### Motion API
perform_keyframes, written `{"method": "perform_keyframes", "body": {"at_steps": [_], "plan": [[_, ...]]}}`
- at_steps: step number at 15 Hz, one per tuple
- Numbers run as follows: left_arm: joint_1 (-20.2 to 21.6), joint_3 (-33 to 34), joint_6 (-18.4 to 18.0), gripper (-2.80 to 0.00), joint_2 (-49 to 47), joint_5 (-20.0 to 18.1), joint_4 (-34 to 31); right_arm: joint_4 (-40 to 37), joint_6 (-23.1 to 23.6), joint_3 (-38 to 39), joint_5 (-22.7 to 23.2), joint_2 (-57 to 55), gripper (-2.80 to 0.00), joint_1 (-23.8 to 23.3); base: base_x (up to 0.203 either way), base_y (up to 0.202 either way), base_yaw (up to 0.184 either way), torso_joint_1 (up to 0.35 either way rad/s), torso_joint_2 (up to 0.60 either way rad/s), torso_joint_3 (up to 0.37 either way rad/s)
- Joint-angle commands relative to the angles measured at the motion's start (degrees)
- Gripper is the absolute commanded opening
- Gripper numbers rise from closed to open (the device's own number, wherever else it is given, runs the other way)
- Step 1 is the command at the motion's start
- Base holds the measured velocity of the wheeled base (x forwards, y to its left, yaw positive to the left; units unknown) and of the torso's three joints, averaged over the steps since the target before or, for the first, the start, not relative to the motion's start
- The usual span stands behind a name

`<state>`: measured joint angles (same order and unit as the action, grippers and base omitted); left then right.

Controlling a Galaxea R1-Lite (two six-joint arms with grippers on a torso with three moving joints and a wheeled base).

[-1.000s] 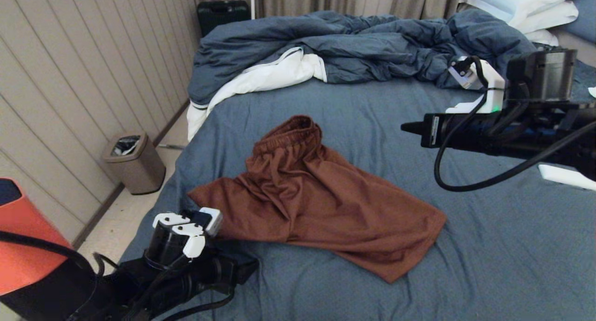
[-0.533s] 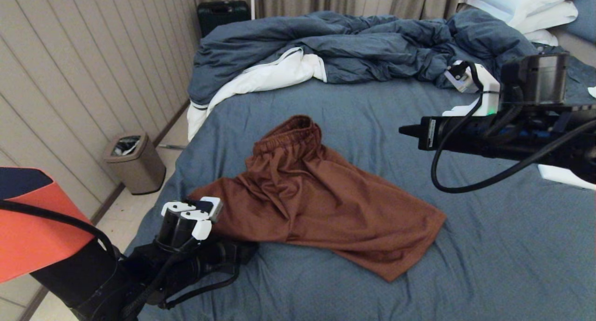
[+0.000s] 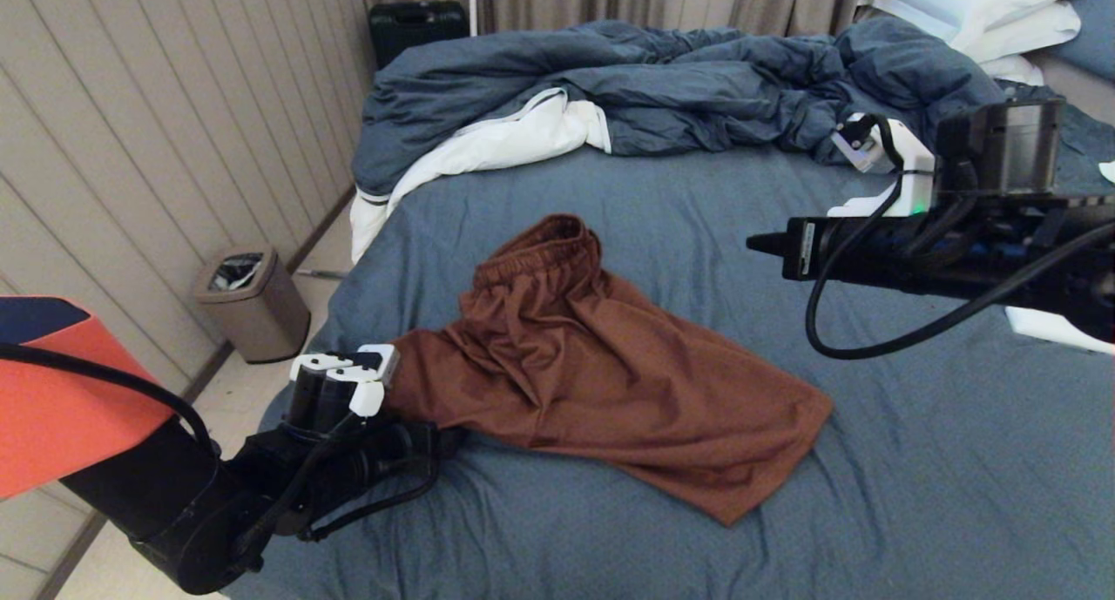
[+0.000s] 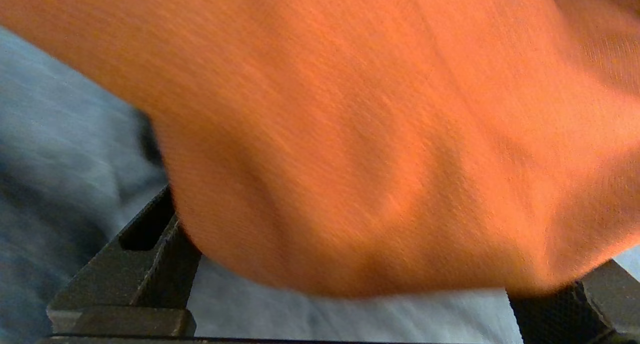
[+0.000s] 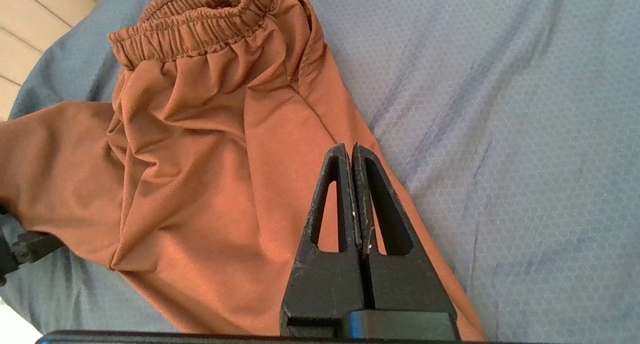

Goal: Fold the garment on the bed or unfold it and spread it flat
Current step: Unford the brown shorts

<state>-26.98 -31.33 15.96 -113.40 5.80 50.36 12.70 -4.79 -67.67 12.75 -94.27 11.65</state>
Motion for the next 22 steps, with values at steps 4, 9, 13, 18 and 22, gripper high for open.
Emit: {"method": "perform_keyframes", "body": {"at_steps": [4, 9, 13, 18, 22], "plan": [[0.2, 0.2, 0.2, -2.80, -0.5, 0.1, 0.1, 0.1, 0.0, 0.1, 0.1, 0.2, -2.80, 0.0, 0.000, 0.000, 0.000, 0.000, 0.00, 0.000], [-1.5, 2.5, -0.1, -2.80, 1.7, 0.1, -0.4, 0.1, 0.0, -0.1, 0.1, 0.1, -2.80, -0.1, 0.000, 0.000, 0.000, 0.000, 0.00, 0.000], [-3.4, 6.7, -0.2, -2.80, 8.6, 0.1, -1.9, 0.6, 0.0, 0.0, 0.1, 0.4, -2.80, -0.1, 0.000, 0.000, 0.000, 0.000, 0.00, 0.000], [-3.6, 9.7, -0.3, -2.80, 22.7, -0.2, -14.5, 0.6, -0.1, -0.1, 0.1, 0.6, -2.80, -0.1, 0.000, 0.000, 0.000, 0.000, 0.00, 0.000], [-5.1, 8.1, -0.3, -2.80, 33.0, -6.3, -33.7, 0.6, -0.1, 0.0, 0.1, 0.7, -2.80, -0.1, 0.000, 0.000, 0.000, 0.000, 0.00, 0.000]]}}
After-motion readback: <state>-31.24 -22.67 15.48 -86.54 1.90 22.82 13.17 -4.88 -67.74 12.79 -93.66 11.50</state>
